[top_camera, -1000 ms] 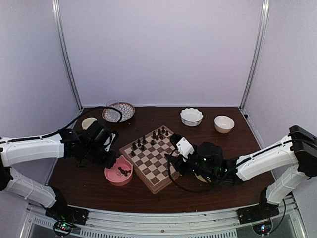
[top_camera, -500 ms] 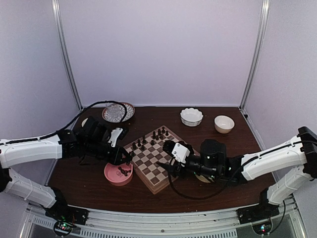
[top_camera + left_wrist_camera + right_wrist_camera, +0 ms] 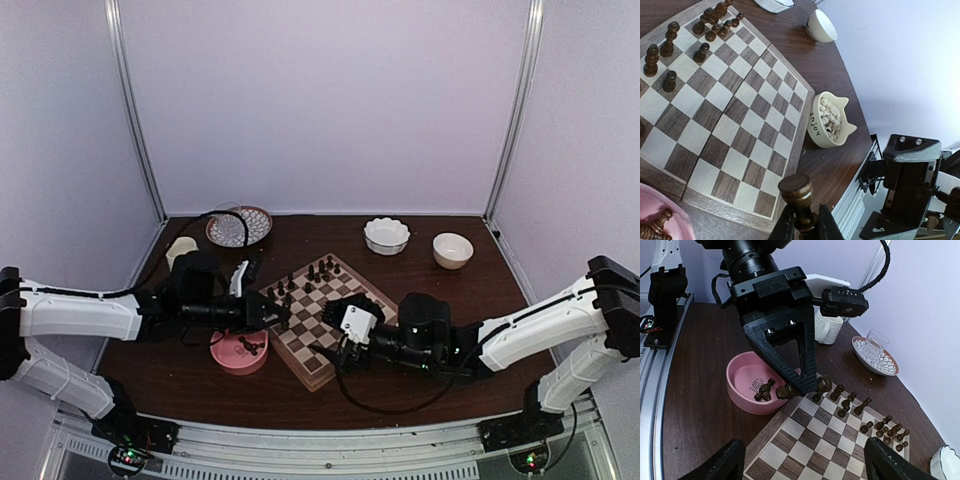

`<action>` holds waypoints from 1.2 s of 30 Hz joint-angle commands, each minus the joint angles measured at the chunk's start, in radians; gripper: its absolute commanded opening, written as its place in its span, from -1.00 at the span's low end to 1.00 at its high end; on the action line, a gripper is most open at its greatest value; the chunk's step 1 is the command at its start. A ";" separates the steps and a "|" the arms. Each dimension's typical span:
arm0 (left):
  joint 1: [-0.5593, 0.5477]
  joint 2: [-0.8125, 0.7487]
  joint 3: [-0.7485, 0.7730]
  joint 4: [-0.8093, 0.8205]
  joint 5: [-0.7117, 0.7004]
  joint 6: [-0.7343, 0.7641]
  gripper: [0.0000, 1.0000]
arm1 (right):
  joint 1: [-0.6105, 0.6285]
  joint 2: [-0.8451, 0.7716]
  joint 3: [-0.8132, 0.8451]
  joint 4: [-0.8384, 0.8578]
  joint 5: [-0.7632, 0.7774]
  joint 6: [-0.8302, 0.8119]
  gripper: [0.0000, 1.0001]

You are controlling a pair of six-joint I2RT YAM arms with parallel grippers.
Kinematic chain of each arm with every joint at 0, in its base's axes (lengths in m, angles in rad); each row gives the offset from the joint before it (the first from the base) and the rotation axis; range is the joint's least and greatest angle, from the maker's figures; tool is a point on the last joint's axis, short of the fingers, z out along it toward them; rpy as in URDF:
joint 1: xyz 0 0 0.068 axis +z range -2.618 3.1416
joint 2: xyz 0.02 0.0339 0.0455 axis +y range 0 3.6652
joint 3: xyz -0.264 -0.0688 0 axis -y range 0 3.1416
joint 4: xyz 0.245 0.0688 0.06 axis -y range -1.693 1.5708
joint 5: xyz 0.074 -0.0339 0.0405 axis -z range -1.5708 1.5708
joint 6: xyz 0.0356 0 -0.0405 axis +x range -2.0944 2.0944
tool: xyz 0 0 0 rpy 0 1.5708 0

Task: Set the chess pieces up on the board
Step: Pass from the left arm to the right

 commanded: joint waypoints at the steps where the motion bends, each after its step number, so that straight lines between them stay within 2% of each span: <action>1: -0.049 -0.004 -0.029 0.226 -0.109 -0.134 -0.82 | 0.021 0.058 0.044 0.065 0.094 0.121 0.65; 7: -0.098 0.010 -0.075 0.362 -0.193 -0.212 -0.82 | 0.042 0.119 0.050 0.159 0.129 0.196 0.34; 12: -0.115 0.039 -0.059 0.369 -0.188 -0.212 -0.81 | 0.048 0.134 0.063 0.166 0.166 0.216 0.15; 22: -0.132 0.085 -0.048 0.413 -0.177 -0.224 -0.81 | 0.054 0.182 0.096 0.162 0.227 0.263 0.14; 26: -0.143 0.096 -0.052 0.432 -0.189 -0.232 -0.81 | 0.054 0.198 0.080 0.228 0.249 0.287 0.07; 32: -0.156 0.123 -0.052 0.473 -0.190 -0.248 -0.81 | 0.054 0.215 0.092 0.228 0.258 0.295 0.04; 36: -0.161 0.143 -0.052 0.495 -0.187 -0.257 -0.81 | 0.053 0.215 0.092 0.228 0.255 0.291 -0.15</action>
